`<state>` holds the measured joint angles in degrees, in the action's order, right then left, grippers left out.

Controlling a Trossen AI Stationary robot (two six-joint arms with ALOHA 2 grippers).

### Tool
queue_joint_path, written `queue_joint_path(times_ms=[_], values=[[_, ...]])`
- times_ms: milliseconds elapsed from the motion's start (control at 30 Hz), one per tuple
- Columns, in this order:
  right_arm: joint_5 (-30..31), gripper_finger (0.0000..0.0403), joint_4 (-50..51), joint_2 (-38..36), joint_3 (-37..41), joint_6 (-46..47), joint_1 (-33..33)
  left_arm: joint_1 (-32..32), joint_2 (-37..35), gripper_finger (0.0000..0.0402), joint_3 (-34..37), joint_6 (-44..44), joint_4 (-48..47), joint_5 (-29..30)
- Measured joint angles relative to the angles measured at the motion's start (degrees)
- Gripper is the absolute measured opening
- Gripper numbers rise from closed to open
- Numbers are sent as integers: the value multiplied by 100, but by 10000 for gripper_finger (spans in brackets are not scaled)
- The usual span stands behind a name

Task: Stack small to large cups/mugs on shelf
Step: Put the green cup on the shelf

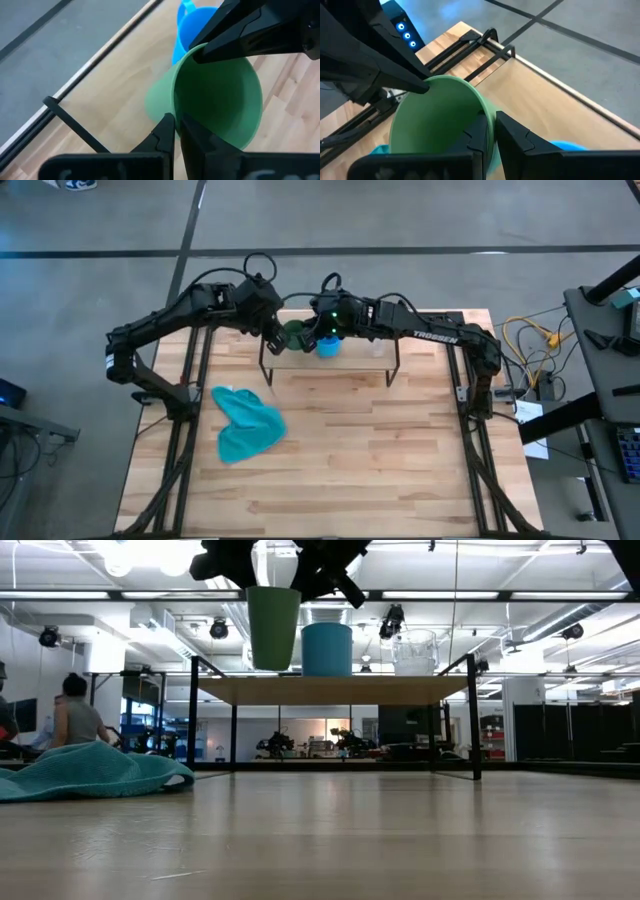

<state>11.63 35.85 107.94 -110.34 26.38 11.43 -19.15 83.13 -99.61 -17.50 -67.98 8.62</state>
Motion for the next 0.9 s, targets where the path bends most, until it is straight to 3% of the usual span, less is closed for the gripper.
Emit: queue_joint_path(times_ms=[267,633,900], values=[[-403,25,-146,297,-84,-5,147,-165,81,0,36,162,-252,-12],[-396,24,126,520,-460,-95,232,-347,39,0,157,253,-125,-2],[-415,24,359,520,-555,-49,259,-542,48,0,190,430,4,-408]])
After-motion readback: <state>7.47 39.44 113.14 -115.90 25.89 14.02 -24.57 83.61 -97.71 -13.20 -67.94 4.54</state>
